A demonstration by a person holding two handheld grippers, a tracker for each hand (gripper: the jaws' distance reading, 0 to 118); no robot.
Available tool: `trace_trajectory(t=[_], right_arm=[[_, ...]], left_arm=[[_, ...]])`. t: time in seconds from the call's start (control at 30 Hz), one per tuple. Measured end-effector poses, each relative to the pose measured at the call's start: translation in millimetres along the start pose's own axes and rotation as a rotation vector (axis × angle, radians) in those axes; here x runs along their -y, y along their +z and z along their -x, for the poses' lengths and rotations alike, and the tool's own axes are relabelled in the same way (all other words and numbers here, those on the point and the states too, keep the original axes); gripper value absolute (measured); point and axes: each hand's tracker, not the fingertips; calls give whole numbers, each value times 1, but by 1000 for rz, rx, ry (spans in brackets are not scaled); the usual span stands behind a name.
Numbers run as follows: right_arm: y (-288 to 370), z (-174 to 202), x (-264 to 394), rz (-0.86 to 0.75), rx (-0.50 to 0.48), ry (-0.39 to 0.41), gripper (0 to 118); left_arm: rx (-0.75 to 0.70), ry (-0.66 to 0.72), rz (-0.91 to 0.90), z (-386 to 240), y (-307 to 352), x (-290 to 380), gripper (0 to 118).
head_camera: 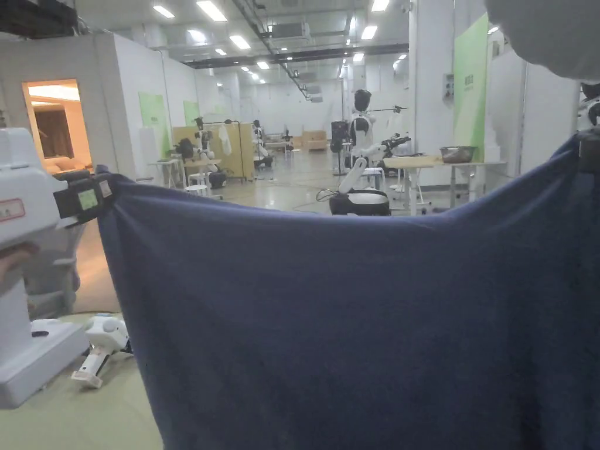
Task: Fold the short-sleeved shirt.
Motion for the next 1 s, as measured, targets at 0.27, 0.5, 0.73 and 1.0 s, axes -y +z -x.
trace_trajectory(t=[0.27, 0.5, 0.73, 1.0], right_arm=[[-36, 1, -87, -73, 27, -20, 0], [-77, 10, -117, -82, 92, 54, 0], [-135, 25, -131, -83, 120, 96, 0], [-200, 40, -128, -82, 140, 96, 0]], left_arm=[[-40, -6, -91, -2, -13, -47, 0], [-84, -29, -87, -5, -54, -58, 0], [-134, -43, -82, -3, -110, -61, 0], [-191, -52, -58, 0, -176, -40, 0]])
